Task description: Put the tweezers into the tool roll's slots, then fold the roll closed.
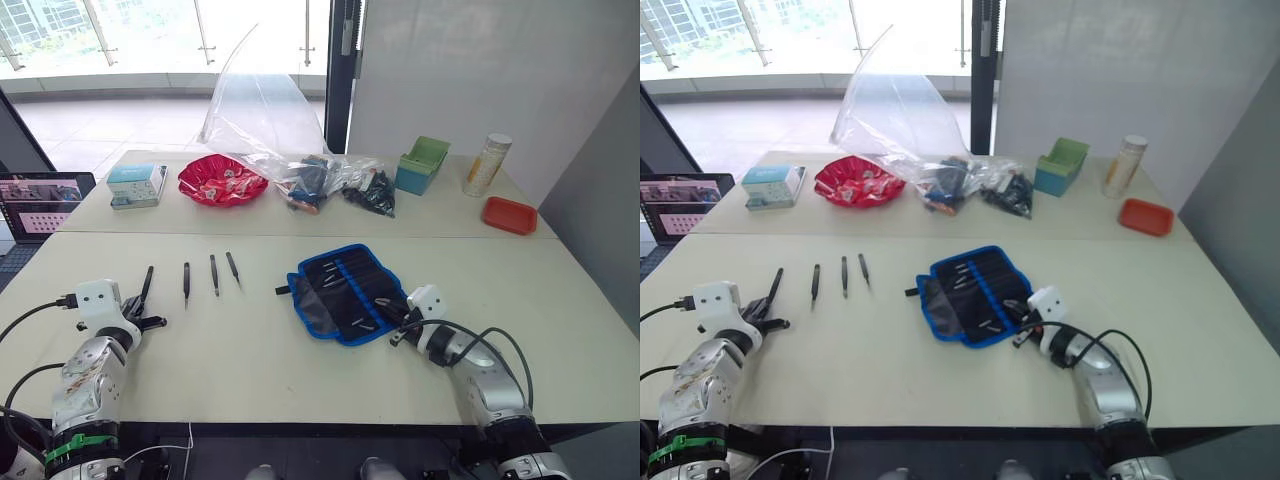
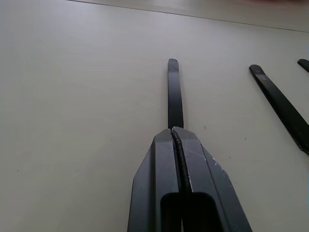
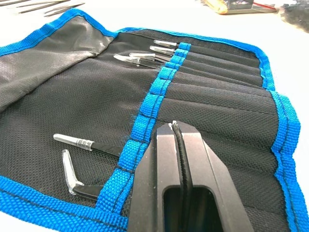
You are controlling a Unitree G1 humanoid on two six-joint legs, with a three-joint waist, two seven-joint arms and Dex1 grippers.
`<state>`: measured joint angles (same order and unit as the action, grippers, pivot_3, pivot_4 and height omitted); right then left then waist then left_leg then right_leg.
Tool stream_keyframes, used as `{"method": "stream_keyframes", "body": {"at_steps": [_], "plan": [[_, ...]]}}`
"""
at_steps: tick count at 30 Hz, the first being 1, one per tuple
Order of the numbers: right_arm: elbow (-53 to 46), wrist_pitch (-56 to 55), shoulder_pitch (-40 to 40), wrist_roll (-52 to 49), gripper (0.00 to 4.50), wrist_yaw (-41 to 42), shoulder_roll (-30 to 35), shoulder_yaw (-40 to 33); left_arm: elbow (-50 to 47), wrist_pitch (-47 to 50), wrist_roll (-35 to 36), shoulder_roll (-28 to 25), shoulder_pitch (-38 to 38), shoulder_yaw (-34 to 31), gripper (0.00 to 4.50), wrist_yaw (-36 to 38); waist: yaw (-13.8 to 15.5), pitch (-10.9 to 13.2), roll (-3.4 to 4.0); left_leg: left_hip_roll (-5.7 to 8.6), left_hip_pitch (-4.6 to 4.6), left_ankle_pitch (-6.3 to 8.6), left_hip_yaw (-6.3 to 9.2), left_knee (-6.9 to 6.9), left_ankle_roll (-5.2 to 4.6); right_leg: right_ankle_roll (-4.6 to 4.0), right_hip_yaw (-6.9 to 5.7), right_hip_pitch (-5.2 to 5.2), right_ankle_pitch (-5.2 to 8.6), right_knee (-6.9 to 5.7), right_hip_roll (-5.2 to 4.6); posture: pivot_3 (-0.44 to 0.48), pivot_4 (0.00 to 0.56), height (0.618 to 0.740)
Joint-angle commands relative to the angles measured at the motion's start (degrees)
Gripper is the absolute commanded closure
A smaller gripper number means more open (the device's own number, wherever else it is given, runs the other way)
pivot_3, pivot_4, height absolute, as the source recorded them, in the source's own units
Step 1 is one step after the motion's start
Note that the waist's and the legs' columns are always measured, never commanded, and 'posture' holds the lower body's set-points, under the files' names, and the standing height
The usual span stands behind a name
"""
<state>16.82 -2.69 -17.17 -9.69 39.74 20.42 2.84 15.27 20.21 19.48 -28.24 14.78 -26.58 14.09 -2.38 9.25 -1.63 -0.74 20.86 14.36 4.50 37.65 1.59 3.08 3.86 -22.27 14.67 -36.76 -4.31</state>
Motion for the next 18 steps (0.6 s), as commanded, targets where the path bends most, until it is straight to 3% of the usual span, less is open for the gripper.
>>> {"method": "stream_keyframes", "body": {"at_steps": [1, 6, 11, 18], "plan": [[0.8, 10.0, 1.7, 2.6, 4.5, 0.5, 2.0, 2.8, -4.6, 0.4, 0.6, -3.6, 1.6, -0.1, 4.48, 2.5, 0.0, 0.0, -0.02, 0.0, 0.0, 0.0, 0.0, 0.0, 0.0, 0.0, 0.0, 0.0, 0.0, 0.0, -0.01, 0.0, 0.15, 0.738], [-2.8, 21.8, 0.9, 3.0, 4.5, -0.8, 4.1, 4.5, -9.5, 2.6, 3.6, -8.0, 2.7, -1.1, 4.48, 7.2, 0.2, -0.1, -0.22, 0.0, -0.01, 0.0, 0.02, -0.04, 0.0, -0.01, -0.02, 0.01, 0.0, 0.02, -0.01, 0.0, 0.15, 0.738], [-4.7, 25.7, -0.6, 3.0, 4.5, -1.4, 4.3, 4.9, -14.2, 5.2, 5.3, -9.8, 1.7, 0.4, 4.48, 11.2, 0.0, -0.2, -0.34, 0.0, -0.04, 0.0, -0.01, -0.12, 0.0, 0.0, -0.02, 0.03, 0.01, 0.1, -0.02, 0.0, 0.15, 0.738], [-5.6, 27.5, -1.6, 2.7, 4.5, -1.7, 3.8, 5.6, -22.6, 10.1, 6.5, -13.3, 1.7, 9.4, 4.48, 21.4, -0.1, -0.2, -0.41, -0.04, -0.03, 0.0, -0.02, -0.17, 0.01, -0.01, -0.02, 0.02, 0.02, 0.16, 0.03, 0.0, 0.15, 0.738]]}}
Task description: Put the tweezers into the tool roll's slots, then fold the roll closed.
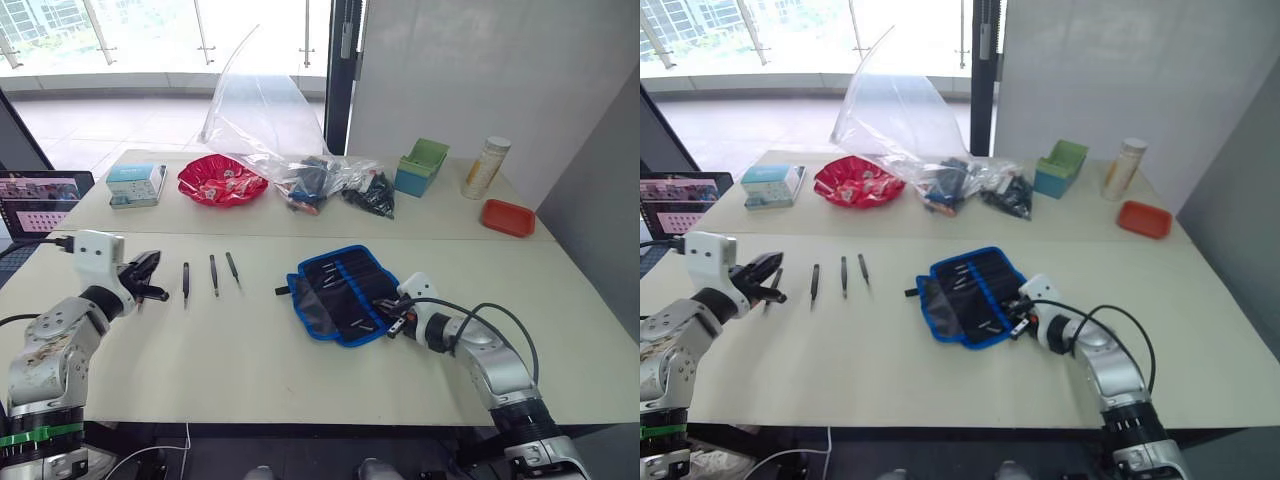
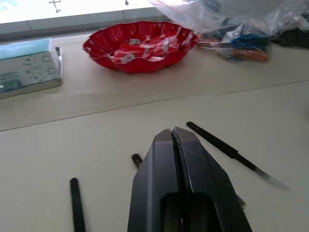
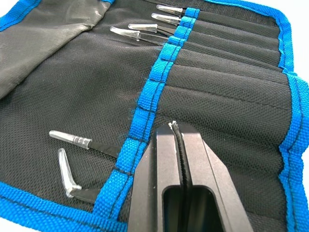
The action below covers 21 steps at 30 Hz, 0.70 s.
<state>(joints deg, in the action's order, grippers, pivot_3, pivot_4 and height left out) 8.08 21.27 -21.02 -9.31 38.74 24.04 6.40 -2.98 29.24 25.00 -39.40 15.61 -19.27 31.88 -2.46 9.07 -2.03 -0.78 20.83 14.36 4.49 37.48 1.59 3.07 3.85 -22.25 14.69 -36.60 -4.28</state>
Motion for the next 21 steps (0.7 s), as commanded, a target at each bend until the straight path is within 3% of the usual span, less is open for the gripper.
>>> {"method": "stream_keyframes", "body": {"at_steps": [1, 6, 11, 21], "plan": [[3.0, 3.6, 2.4, 2.3, 4.5, -0.8, 0.2, 2.1, -4.7, 1.2, 0.8, -2.7, 1.4, 3.1, 4.48, 4.7, 0.0, 0.0, 0.0, 0.01, -0.01, 0.0, -0.01, -0.04, 0.0, 0.0, 0.0, 0.0, 0.0, 0.0, -0.01, 0.0, 0.15, 0.738], [2.5, 3.6, 2.7, 2.1, 4.5, -1.1, 0.0, 2.1, -4.7, 1.9, 0.8, -4.6, 3.5, 5.6, 4.48, 9.2, 0.0, 0.0, -0.02, 0.0, -0.04, 0.0, -0.02, -0.17, 0.0, -0.02, 0.01, -0.02, 0.02, 0.06, 0.0, 0.0, 0.15, 0.738], [1.8, 3.3, 3.1, 2.1, 4.5, -1.1, 0.1, 1.9, -4.7, 3.8, 0.9, -9.9, 8.1, 13.5, 4.48, 21.3, 0.0, 0.0, -0.01, -0.04, -0.02, -0.01, -0.03, -0.3, 0.0, -0.02, 0.01, -0.01, 0.02, 0.33, 0.05, 0.0, 0.15, 0.738], [-0.3, -2.8, 5.7, 2.1, 4.5, -3.2, -1.8, 1.2, -0.7, 3.6, -0.8, -5.0, 16.5, 22.2, 4.48, 26.5, 0.0, 0.0, -0.01, -0.04, 0.03, -0.03, -0.05, -0.46, 0.01, -0.02, 0.02, -0.03, 0.02, 0.47, 0.04, 0.0, 0.15, 0.738]]}}
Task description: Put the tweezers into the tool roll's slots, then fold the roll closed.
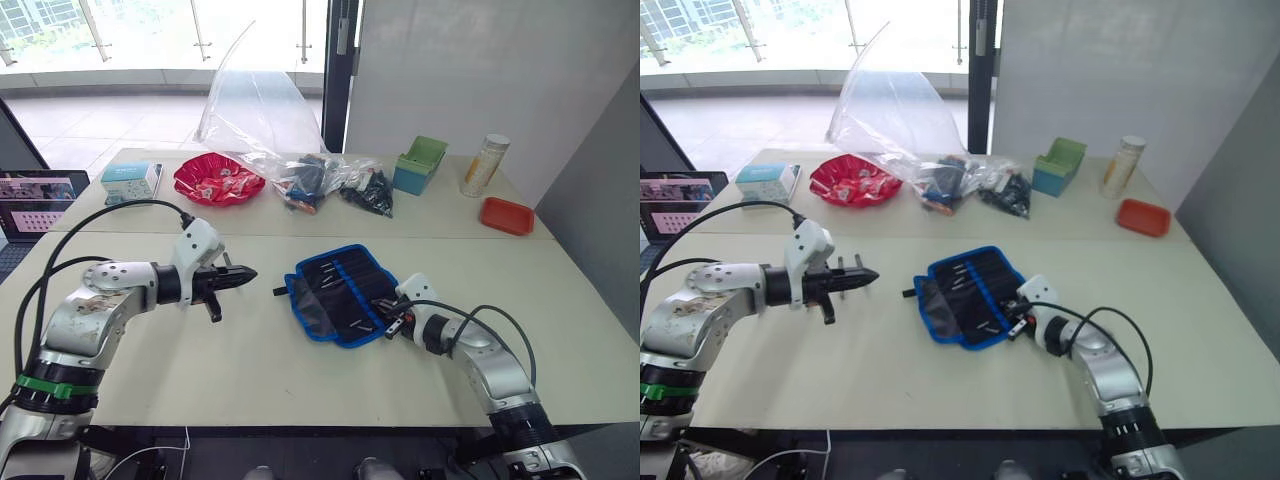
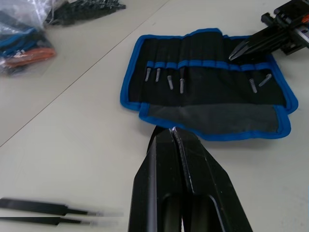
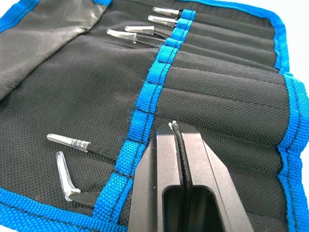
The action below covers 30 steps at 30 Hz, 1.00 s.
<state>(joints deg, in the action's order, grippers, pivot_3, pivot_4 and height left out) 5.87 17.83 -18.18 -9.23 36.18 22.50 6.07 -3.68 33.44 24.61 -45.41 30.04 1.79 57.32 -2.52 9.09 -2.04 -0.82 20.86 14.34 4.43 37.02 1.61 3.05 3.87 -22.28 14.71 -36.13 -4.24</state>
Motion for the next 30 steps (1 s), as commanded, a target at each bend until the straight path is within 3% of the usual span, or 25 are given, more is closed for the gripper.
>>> {"method": "stream_keyframes", "body": {"at_steps": [1, 5, 8, 13, 18, 22, 26, 30], "plan": [[1.6, 0.5, 3.3, 2.2, 4.5, -0.8, -0.2, 1.6, 0.2, -0.5, -0.4, 1.7, 2.7, 1.5, 4.48, 1.2, -0.1, 0.0, 0.0, -0.01, 0.01, 0.0, 0.01, 0.0, 0.0, 0.0, 0.0, -0.02, 0.0, 0.0, 0.01, 0.0, 0.15, 0.738], [0.5, 0.5, 4.7, 1.9, 4.5, -2.1, -0.6, 1.3, 1.6, -0.4, -0.7, 3.9, 4.7, 2.7, 4.48, 1.3, 0.0, 0.0, 0.01, -0.01, 0.1, 0.0, 0.04, -0.03, 0.0, 0.0, 0.0, -0.1, 0.0, -0.02, 0.02, 0.0, 0.15, 0.738], [0.0, 0.5, 5.1, 1.8, 4.5, -2.6, -0.6, 1.1, 4.9, 1.5, -1.2, 4.7, 5.7, 0.1, 4.48, -2.8, 0.0, 0.0, 0.01, 0.01, 0.12, 0.0, 0.05, -0.03, 0.0, 0.0, 0.0, -0.1, 0.0, -0.01, 0.01, 0.0, 0.15, 0.738], [0.6, 0.3, 4.6, 1.7, 4.5, -2.5, -0.6, 1.1, 8.1, 1.9, -0.8, 2.4, 2.8, -7.3, 3.05, -6.2, -0.2, 0.0, 0.02, 0.0, 0.15, 0.0, 0.06, -0.04, -0.01, 0.0, 0.0, -0.18, 0.0, -0.04, 0.03, 0.0, 0.15, 0.738], [2.6, -0.8, 2.6, 1.9, 4.5, -1.0, -1.2, 2.4, 11.6, -0.1, -1.3, 0.1, -5.1, -21.8, 1.34, -15.6, -0.4, 0.0, 0.03, -0.02, 0.11, 0.0, 0.05, -0.08, -0.01, -0.01, 0.0, -0.21, -0.01, -0.06, 0.0, 0.0, 0.15, 0.738], [4.1, -1.9, 1.4, 1.9, 4.5, 0.2, -1.6, 2.9, 11.8, -0.3, -1.8, 1.0, -9.3, -27.9, 0.04, -21.5, -0.1, 0.0, 0.0, -0.04, 0.07, 0.0, 0.05, -0.08, 0.0, -0.01, -0.02, -0.2, -0.01, -0.07, 0.0, 0.0, 0.15, 0.738], [5.5, -2.6, -0.4, 2.5, 4.5, 1.6, -2.2, 4.2, 10.3, 1.6, -1.5, 2.9, -16.1, -33.1, 0.04, -26.6, -0.3, 0.0, 0.0, -0.03, -0.04, -0.01, -0.04, -0.09, 0.01, -0.02, -0.01, -0.15, -0.01, -0.09, -0.07, 0.0, 0.15, 0.738], [6.7, -3.0, -1.1, 3.1, 4.5, 2.2, -3.0, 4.9, 8.9, 4.4, -2.6, 4.0, -18.0, -31.6, 0.04, -30.3, -0.1, 0.0, -0.07, -0.06, -0.1, 0.0, -0.01, -0.15, 0.01, -0.04, -0.02, -0.15, -0.02, -0.14, -0.05, 0.0, 0.15, 0.738]]}}
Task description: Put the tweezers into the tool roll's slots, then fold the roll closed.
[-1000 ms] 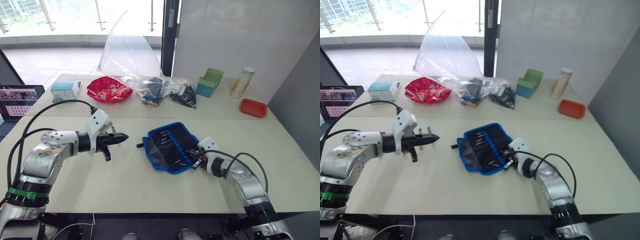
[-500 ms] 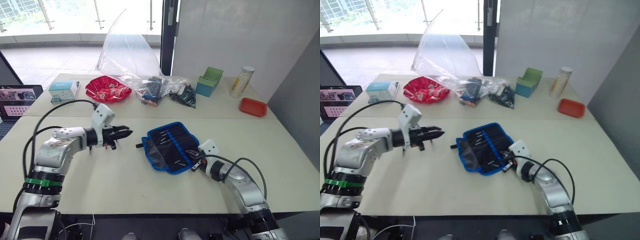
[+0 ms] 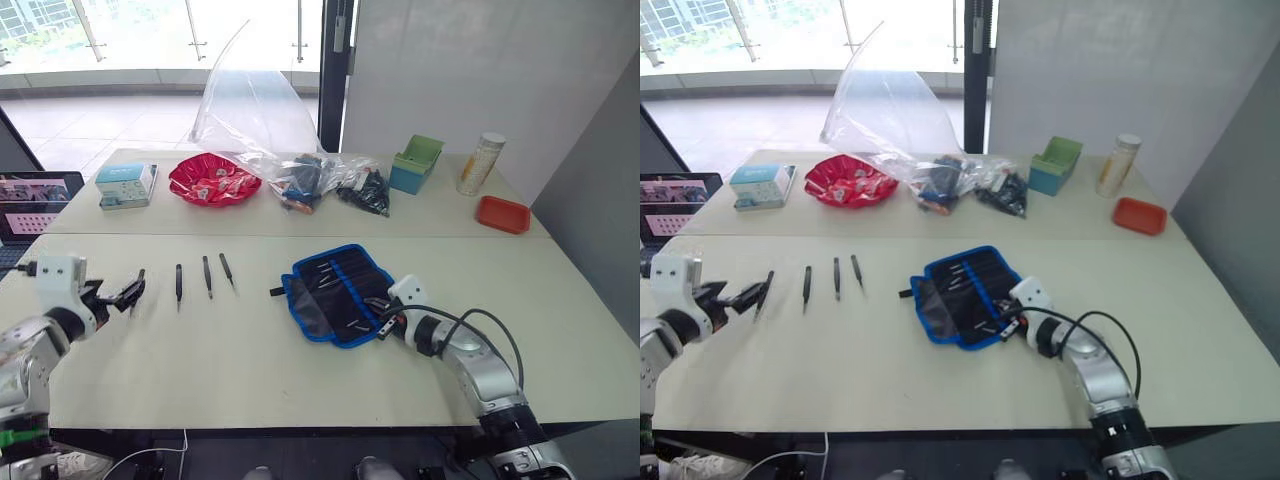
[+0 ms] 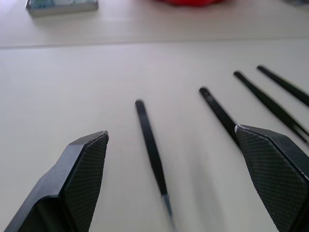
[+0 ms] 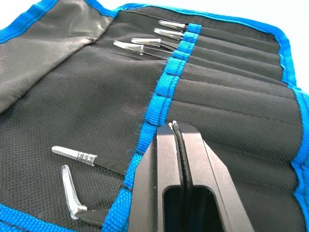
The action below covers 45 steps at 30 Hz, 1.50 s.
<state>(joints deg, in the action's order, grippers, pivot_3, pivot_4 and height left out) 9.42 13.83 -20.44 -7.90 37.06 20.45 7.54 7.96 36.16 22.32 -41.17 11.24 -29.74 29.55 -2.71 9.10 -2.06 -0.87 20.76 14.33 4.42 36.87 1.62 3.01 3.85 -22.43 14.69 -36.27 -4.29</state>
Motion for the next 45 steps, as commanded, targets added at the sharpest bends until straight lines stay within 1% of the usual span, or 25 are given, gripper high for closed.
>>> {"method": "stream_keyframes", "body": {"at_steps": [1, 4, 11, 16, 19, 29, 30, 32, 35, 39, 41, 45], "plan": [[3.2, 0.9, 1.1, 1.9, 4.5, 1.4, -1.0, 3.4, -2.6, 2.8, -0.2, -0.1, 0.9, 0.2, 0.04, -3.0, 0.1, 0.0, -0.1, 0.0, 0.0, 0.0, 0.0, 0.0, 0.0, 0.0, -0.01, 0.01, 0.0, 0.0, 0.0, 0.0, 0.15, 0.738], [3.2, 1.0, 1.0, 2.1, 4.5, 1.6, -1.2, 3.3, -2.3, 4.1, -0.4, 0.3, 1.4, 1.8, 0.04, -4.0, 0.0, 0.0, -0.15, 0.0, -0.05, 0.0, -0.01, 0.0, 0.01, -0.01, -0.01, 0.04, 0.0, 0.0, 0.01, 0.0, 0.15, 0.738], [2.1, 1.2, 1.5, 2.5, 4.5, 1.6, -0.7, 3.2, 3.8, 3.0, -3.7, 0.1, 4.9, 7.0, 0.04, -4.7, -0.1, 0.0, -0.16, 0.01, -0.08, 0.0, -0.03, -0.02, 0.01, -0.04, -0.01, 0.01, -0.02, -0.06, 0.0, 0.0, 0.15, 0.738], [1.1, 1.6, 2.1, 2.6, 4.5, 1.3, -0.7, 3.1, 7.3, 4.4, -3.6, 0.5, 7.7, 6.7, 0.04, -5.7, -0.1, 0.0, -0.15, 0.02, -0.11, 0.0, -0.02, -0.03, 0.01, -0.04, -0.01, 0.02, -0.02, -0.08, 0.0, 0.0, 0.15, 0.738], [0.8, 1.7, 2.5, 2.6, 4.5, 1.1, -0.6, 3.0, 8.4, 4.5, -3.8, 0.1, 8.1, 7.2, 0.86, -5.4, 0.0, 0.0, -0.15, 0.02, -0.11, 0.0, -0.02, -0.04, 0.01, -0.04, -0.01, 0.02, -0.02, -0.11, -0.01, 0.0, 0.15, 0.738], [0.0, 2.0, 3.3, 3.3, 4.5, 0.7, -0.6, 2.6, 12.2, 1.3, -5.4, 1.2, 10.8, 8.8, 4.21, -5.3, 0.2, -0.1, -0.14, 0.06, -0.18, 0.0, -0.02, -0.04, 0.02, -0.04, -0.01, 0.07, -0.02, -0.19, -0.05, 0.0, 0.15, 0.738], [-0.2, 2.0, 3.4, 3.3, 4.5, 0.7, -0.5, 2.5, 12.1, 0.6, -5.6, 1.2, 10.9, 8.6, 4.47, -5.4, 0.2, -0.1, -0.14, 0.07, -0.18, 0.0, -0.03, -0.04, 0.02, -0.04, -0.01, 0.07, -0.02, -0.19, -0.06, 0.0, 0.15, 0.738], [-0.7, 2.0, 3.9, 3.4, 4.5, 0.6, -0.2, 2.3, 9.8, -3.7, -8.0, 0.1, 9.7, 10.0, 4.47, -5.4, 0.2, -0.1, -0.14, 0.07, -0.17, 0.0, -0.02, -0.04, 0.02, -0.04, -0.01, 0.06, -0.02, -0.2, -0.06, 0.0, 0.15, 0.738], [-1.9, 2.5, 4.2, 2.8, 4.5, -0.3, -0.2, 0.9, 4.8, -5.9, -7.2, 1.1, 8.8, 8.6, 4.47, -6.4, 0.3, 0.0, -0.14, 0.06, -0.1, 0.01, -0.02, -0.04, 0.02, -0.04, -0.01, 0.01, -0.02, -0.2, -0.07, 0.0, 0.15, 0.738], [-3.9, 2.4, 4.3, 1.7, 4.5, -0.8, -0.5, -0.5, 1.1, -9.0, -7.0, 1.0, 9.3, 9.3, 4.47, -4.7, 0.4, -0.1, -0.18, 0.11, 0.28, 0.0, 0.0, -0.03, 0.04, -0.05, -0.01, -0.43, -0.03, -0.33, -0.12, 0.0, 0.15, 0.738], [-4.8, 2.6, 4.2, 1.4, 4.5, -1.0, -0.6, -1.0, -0.3, -9.3, -5.9, 1.0, 10.6, 10.2, 4.47, -2.4, 0.5, -0.1, -0.17, 0.14, 0.43, -0.02, -0.02, -0.02, 0.07, -0.06, 0.01, -0.66, -0.04, -0.46, -0.15, 0.0, 0.15, 0.738], [-7.7, 3.1, 3.4, 0.6, 4.5, -1.9, -1.0, -2.4, -4.1, -8.4, -3.2, 1.1, 15.1, 14.5, 4.47, 4.9, 0.6, 0.0, -0.18, 0.15, 0.5, -0.03, -0.01, 0.0, 0.08, -0.07, 0.01, -0.7, -0.04, -0.47, -0.13, 0.0, 0.15, 0.738]]}}
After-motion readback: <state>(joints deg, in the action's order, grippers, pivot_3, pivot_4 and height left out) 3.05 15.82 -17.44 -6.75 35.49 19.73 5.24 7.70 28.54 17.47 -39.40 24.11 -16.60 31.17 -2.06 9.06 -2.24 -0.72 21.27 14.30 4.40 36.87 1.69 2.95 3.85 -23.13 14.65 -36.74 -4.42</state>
